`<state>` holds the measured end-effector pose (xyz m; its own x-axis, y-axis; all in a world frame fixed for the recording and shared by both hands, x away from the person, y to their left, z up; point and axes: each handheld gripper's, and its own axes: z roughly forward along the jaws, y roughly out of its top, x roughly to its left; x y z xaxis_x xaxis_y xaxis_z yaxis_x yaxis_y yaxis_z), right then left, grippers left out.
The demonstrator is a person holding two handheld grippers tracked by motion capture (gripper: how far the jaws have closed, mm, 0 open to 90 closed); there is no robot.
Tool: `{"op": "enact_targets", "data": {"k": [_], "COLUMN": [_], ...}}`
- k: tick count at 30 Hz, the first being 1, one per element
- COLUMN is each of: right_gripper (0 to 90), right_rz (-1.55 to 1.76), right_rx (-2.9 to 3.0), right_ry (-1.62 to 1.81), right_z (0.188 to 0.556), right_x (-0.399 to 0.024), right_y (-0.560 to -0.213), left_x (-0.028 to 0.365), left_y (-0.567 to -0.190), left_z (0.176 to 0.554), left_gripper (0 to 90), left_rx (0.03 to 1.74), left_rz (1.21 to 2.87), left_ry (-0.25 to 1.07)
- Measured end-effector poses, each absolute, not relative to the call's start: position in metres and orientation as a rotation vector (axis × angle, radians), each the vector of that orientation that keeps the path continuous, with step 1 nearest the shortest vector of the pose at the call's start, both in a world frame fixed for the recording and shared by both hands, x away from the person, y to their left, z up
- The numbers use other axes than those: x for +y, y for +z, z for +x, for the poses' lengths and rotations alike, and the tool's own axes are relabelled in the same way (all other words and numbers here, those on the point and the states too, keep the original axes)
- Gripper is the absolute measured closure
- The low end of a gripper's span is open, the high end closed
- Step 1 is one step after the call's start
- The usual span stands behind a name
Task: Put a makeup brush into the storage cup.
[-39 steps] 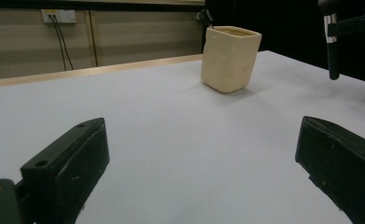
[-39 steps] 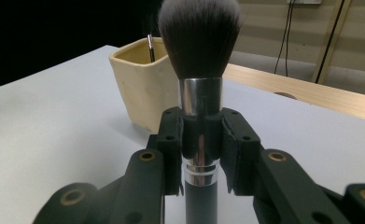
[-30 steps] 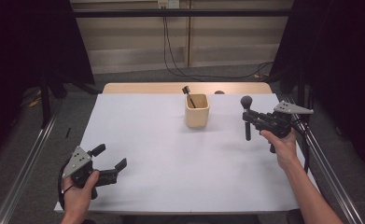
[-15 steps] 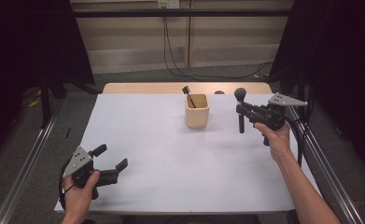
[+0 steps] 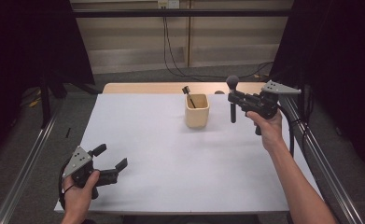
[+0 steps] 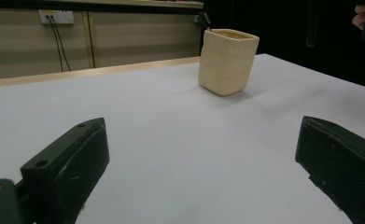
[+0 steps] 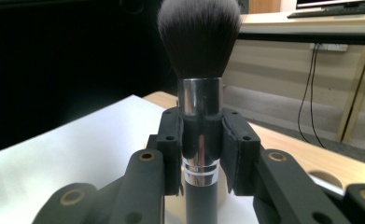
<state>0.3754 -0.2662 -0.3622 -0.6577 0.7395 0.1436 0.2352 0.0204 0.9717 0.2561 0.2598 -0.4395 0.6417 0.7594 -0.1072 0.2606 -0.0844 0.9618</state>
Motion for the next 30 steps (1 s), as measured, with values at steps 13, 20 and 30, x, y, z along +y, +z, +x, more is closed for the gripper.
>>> {"op": "enact_targets", "data": {"k": [13, 20, 30], "right_gripper": [71.3, 71.2, 71.2], "right_rz": [0.957, 0.933, 0.935], "right_rx": [1.863, 1.867, 1.873], "right_ry": [1.723, 1.735, 1.725], "right_z": [0.39, 0.396, 0.412], "right_x": [-0.247, -0.237, -0.219], "right_y": [-0.341, -0.332, -0.328], "left_x": [0.259, 0.259, 0.259], "left_y": [-0.44, -0.44, -0.44], "left_z": [0.256, 0.256, 0.256], "left_gripper": [2.8, 2.8, 2.8], "left_rx": [0.848, 0.847, 0.844], "left_rz": [1.656, 1.659, 1.659], "left_ry": [0.504, 0.502, 0.504]}}
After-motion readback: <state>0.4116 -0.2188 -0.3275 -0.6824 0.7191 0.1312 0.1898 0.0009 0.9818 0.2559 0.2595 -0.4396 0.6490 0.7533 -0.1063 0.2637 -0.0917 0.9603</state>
